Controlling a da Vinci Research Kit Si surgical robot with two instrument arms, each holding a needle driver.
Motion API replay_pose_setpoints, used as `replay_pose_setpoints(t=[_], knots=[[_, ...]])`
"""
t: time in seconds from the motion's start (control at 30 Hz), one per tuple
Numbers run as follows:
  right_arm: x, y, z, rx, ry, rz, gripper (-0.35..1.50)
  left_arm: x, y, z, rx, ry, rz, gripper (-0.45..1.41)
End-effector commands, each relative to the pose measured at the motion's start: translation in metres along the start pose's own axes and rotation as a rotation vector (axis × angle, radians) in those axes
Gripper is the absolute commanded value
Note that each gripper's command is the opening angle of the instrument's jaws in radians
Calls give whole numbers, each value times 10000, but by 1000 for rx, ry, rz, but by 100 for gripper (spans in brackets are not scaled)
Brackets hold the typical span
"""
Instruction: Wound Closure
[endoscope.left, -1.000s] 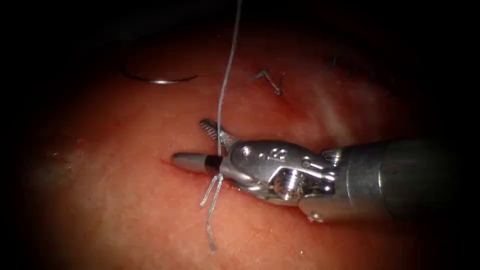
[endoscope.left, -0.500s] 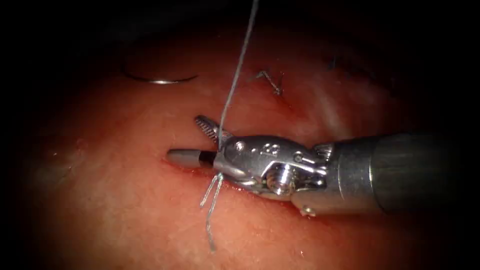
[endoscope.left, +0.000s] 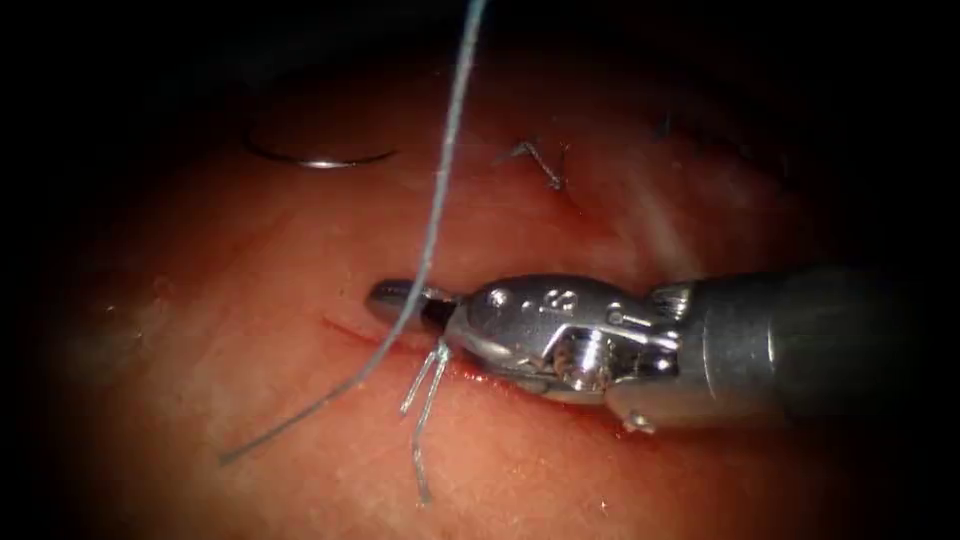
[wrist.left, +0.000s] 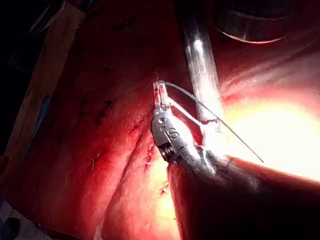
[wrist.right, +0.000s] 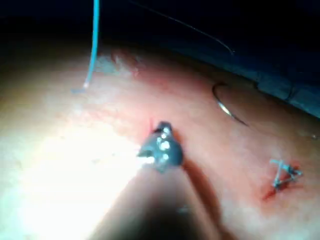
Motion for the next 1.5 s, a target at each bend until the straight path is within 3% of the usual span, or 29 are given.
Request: replay_pose_setpoints(t=[0.03, 0.1, 0.13, 0.17, 0.27, 0.43, 0.73, 0.93, 0.97, 1.1, 1.3, 1.5], knots=[[2, 3, 3, -38, 32, -6, 14, -4, -5, 3, -2, 5, 12, -45], [5, 3, 0, -51, 45, -20, 115, -5, -6, 0, -1, 2, 12, -45], [6, 2, -2, -49, 47, -19, 133, -6, -7, -3, 0, 0, 18, -45], [7, 2, -11, -42, 46, -23, 136, -8, -9, -9, 6, -12, 17, -45], [7, 3, -26, -45, 44, -28, 136, -14, -15, -23, 20, -43, 36, -45], [-4, 8, -59, -91, 44, -37, 138, -54, -25, -53, 24, -120, 61, -45], [-17, 10, -87, -118, 42, -34, 140, -161, -36, -114, 41, -264, 59, -45], [-21, 8, -90, -126, 41, -43, 140, -232, -38, -158, 55, -368, 44, -45], [-21, 8, -89, -127, 41, -43, 140, -256, -38, -170, 64, -395, 41, -45], [-21, 7, -88, -128, 41, -43, 140, -296, -37, -189, 80, -415, 25, -45], [-23, 7, -87, -129, 41, -45, 140, -331, -46, -210, 103, -441, 12, -45], [-24, 7, -86, -130, 45, -46, 140, -347, -59, -220, 122, -481, 7, -45]])
